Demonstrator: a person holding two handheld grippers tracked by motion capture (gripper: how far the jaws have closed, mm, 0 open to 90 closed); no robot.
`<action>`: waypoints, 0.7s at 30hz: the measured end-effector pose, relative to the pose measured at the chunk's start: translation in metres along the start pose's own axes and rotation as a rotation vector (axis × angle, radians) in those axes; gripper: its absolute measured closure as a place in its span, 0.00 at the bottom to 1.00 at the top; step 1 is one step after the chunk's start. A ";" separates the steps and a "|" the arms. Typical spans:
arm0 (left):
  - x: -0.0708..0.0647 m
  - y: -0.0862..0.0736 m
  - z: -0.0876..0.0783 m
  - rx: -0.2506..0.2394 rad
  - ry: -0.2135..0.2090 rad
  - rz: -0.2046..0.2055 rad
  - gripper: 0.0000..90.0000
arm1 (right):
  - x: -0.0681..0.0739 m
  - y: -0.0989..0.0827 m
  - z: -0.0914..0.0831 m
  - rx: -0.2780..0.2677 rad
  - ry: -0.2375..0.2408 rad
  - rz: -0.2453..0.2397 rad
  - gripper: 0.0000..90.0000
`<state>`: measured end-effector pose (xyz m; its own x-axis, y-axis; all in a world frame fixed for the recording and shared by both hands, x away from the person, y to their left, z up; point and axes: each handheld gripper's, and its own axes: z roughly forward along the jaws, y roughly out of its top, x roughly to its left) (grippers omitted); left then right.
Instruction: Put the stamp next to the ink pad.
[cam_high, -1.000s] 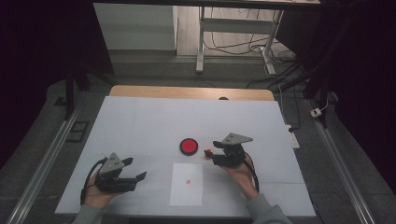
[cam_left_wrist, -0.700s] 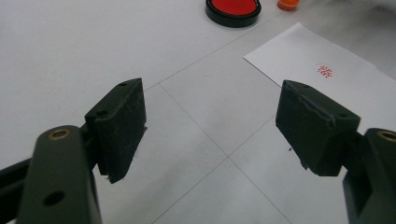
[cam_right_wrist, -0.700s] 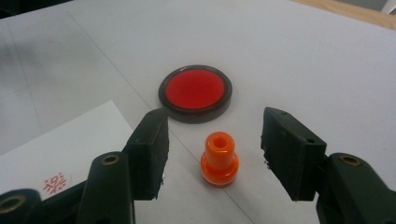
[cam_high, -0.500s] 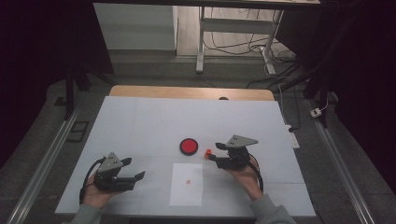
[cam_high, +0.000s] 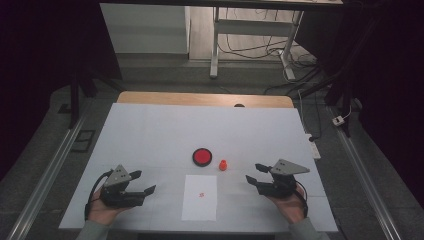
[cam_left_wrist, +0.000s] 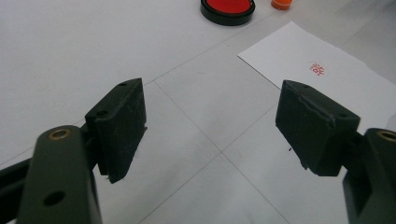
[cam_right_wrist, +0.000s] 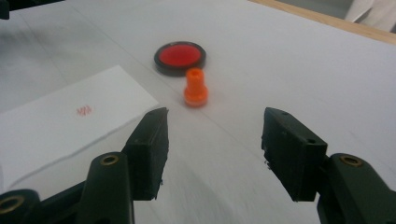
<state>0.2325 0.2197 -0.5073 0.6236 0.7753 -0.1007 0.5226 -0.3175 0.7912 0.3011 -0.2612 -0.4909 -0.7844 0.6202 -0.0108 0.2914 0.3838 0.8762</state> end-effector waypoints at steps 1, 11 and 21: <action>0.000 0.000 0.000 0.003 -0.003 0.001 0.27 | -0.002 -0.003 -0.004 -0.003 -0.005 0.003 0.46; -0.001 0.000 0.002 0.013 -0.006 0.001 0.27 | -0.013 -0.019 -0.021 0.001 -0.028 0.005 0.46; 0.001 -0.001 0.002 0.012 -0.005 -0.001 0.27 | -0.012 -0.018 -0.020 0.001 -0.026 -0.006 0.46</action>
<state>0.2341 0.2192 -0.5093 0.6258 0.7729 -0.1048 0.5301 -0.3230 0.7840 0.2942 -0.2889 -0.4972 -0.7719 0.6351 -0.0287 0.2873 0.3888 0.8754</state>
